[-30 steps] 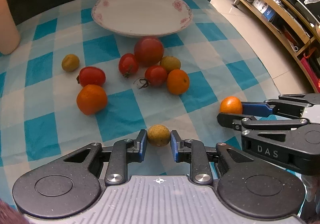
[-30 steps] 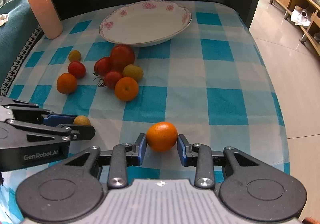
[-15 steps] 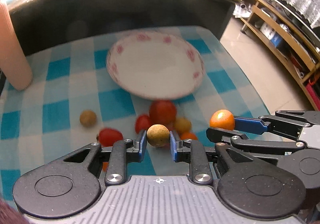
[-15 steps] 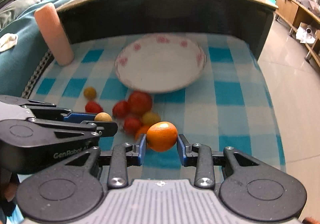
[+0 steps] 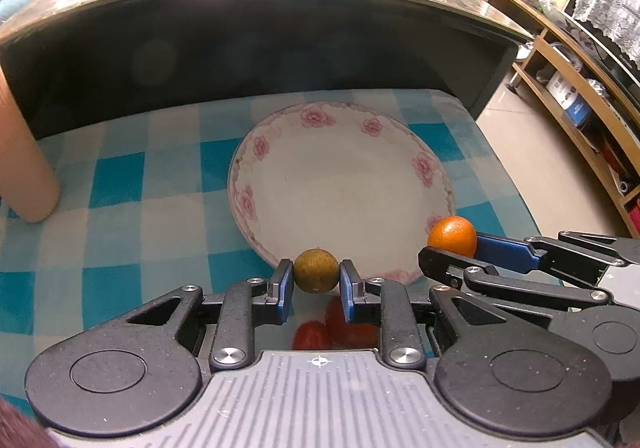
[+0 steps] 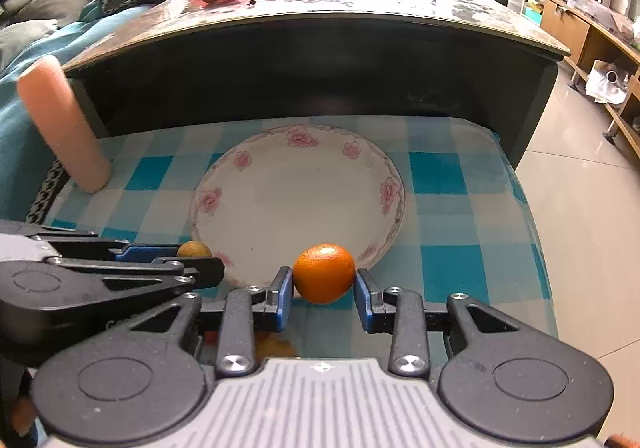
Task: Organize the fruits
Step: 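Carry the tan fruit and the orange in both grippers over the white plate, then open both grippers to drop the tan fruit and orange into the plate, then move both grippers back toward the fruits lying beside the plate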
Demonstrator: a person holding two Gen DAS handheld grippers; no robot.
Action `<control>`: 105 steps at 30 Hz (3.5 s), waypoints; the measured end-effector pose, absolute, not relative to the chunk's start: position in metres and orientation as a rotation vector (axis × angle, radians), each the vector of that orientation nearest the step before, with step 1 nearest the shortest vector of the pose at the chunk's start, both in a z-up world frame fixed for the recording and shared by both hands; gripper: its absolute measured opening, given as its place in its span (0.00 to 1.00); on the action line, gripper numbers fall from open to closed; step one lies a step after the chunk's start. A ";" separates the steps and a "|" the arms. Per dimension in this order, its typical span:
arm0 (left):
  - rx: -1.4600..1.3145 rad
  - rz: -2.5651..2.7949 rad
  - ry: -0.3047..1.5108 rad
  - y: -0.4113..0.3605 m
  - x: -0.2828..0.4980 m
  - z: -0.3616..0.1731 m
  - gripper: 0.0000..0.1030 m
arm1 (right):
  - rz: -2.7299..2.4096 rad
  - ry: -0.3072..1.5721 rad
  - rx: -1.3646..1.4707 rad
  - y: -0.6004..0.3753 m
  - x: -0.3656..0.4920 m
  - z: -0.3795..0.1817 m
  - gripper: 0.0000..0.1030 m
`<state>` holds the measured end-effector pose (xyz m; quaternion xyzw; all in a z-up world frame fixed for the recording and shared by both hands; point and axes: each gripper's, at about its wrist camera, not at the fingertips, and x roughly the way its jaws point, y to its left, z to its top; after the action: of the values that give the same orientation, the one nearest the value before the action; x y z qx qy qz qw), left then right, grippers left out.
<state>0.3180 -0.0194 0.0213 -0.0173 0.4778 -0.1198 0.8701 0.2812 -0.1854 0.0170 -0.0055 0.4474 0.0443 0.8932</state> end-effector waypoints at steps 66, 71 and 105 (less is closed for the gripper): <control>-0.001 -0.139 0.984 -0.011 0.345 0.017 0.65 | 0.079 0.944 0.059 -0.197 0.315 -0.001 0.48; 0.016 -0.132 0.983 -0.011 0.341 0.017 0.66 | 0.080 0.947 0.053 -0.197 0.315 -0.001 0.49; 0.060 -0.084 0.952 0.001 0.281 0.043 0.77 | 0.106 0.928 0.040 -0.181 0.257 0.027 0.49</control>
<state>0.2811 0.0013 0.0425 0.0287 0.4581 -0.0405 0.8875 0.2565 -0.1806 0.0269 0.0194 0.4472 0.0511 0.8927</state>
